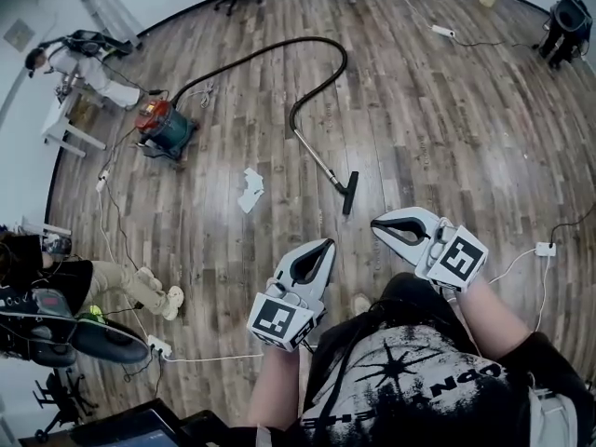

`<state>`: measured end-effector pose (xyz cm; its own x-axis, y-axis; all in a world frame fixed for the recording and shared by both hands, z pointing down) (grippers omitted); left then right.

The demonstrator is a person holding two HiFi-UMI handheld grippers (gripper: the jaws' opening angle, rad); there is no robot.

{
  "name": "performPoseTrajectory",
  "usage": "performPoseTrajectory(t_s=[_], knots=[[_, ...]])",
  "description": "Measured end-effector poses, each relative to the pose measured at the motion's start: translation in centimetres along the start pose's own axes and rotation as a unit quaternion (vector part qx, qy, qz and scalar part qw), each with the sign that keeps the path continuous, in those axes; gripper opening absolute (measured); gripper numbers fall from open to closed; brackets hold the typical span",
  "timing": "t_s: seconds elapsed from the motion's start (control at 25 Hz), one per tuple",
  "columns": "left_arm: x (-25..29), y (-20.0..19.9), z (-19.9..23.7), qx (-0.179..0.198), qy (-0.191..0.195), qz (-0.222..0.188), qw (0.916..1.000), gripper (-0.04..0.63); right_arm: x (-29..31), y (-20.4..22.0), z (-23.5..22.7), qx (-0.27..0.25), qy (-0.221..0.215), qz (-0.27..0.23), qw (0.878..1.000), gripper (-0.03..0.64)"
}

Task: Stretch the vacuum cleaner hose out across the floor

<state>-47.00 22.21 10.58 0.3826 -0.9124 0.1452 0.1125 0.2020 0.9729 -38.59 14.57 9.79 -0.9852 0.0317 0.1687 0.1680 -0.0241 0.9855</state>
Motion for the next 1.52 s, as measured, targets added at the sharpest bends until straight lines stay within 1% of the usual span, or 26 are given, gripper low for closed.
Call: performPoseTrajectory(t_s=[0.2, 0.36, 0.44, 0.6, 0.76, 0.96, 1.08, 1.24, 1.36, 1.52], knots=[[1.9, -0.4, 1.9, -0.004, 0.005, -0.006, 1.0000, 0.002, 1.2, -0.2, -2.5, 0.000, 0.005, 0.003, 1.000, 0.003], [3.7, -1.2, 4.5, -0.007, -0.011, 0.000, 0.9999, 0.002, 3.1, -0.2, -5.5, 0.003, -0.006, 0.004, 1.000, 0.003], [4.7, -1.6, 6.1, -0.009, -0.018, -0.004, 0.9998, 0.002, 4.4, -0.3, -7.5, 0.003, -0.015, 0.005, 1.000, 0.003], [7.2, -2.9, 10.1, -0.014, -0.046, -0.003, 0.9989, 0.002, 7.4, -0.9, -12.1, 0.005, -0.039, 0.001, 0.999, 0.003], [10.8, -4.7, 14.0, -0.013, -0.066, -0.008, 0.9977, 0.002, 9.6, -1.5, -17.5, 0.002, -0.057, -0.003, 0.998, 0.003], [15.9, -6.3, 18.3, -0.014, -0.079, -0.009, 0.9967, 0.002, 11.4, -2.2, -25.6, 0.004, -0.059, -0.005, 0.998, 0.003], [18.6, -6.9, 20.2, -0.011, -0.082, -0.008, 0.9965, 0.002, 12.0, -2.1, -28.9, -0.002, -0.063, -0.002, 0.998, 0.003], [20.7, -8.3, 22.6, -0.010, -0.096, -0.018, 0.9952, 0.002, 13.3, -2.4, -31.9, -0.004, -0.079, -0.001, 0.997, 0.003], [21.9, -9.4, 24.0, -0.006, -0.098, -0.018, 0.9951, 0.002, 14.1, -3.1, -33.6, -0.005, -0.080, -0.001, 0.997, 0.003], [22.7, -9.4, 25.5, -0.001, -0.098, -0.013, 0.9951, 0.002, 15.5, -3.1, -34.7, -0.011, -0.082, 0.004, 0.997, 0.003]])
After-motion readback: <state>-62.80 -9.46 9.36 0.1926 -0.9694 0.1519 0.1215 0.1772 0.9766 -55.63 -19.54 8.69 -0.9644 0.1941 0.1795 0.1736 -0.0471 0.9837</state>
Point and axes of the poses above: the fingertips, and each gripper's own axes: x forward along the fingers, z to its left, y out of its underside, the point moved 3 cm from there along -x, backward along the fingers, and after that the axes turned 5 degrees about y, right-handed, at the moved point
